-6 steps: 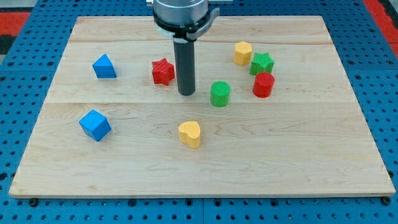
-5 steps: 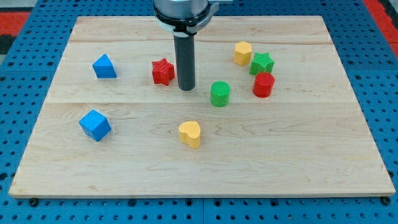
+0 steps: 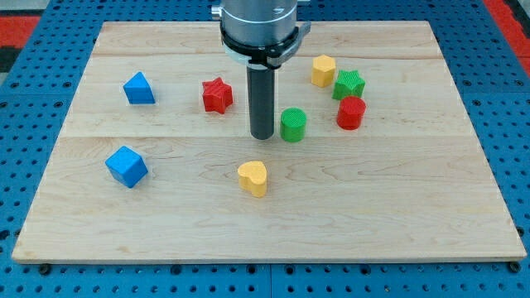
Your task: Slide the green circle to the right
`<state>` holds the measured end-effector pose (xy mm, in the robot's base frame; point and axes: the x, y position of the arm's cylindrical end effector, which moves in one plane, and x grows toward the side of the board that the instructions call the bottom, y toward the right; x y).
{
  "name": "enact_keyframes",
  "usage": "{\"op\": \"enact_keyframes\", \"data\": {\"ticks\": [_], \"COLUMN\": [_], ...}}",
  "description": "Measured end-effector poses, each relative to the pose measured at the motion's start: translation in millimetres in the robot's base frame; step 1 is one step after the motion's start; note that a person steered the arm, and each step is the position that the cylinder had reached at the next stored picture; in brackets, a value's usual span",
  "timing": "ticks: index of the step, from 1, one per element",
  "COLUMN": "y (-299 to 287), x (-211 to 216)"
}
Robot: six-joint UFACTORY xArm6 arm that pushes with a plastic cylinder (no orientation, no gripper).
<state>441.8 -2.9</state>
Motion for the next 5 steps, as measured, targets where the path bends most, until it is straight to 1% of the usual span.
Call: {"op": "enact_keyframes", "data": {"ticks": [1,2,3,4,5], "y": [9,3,-3,15,47], "x": [0,0,-10,-28,-28]}}
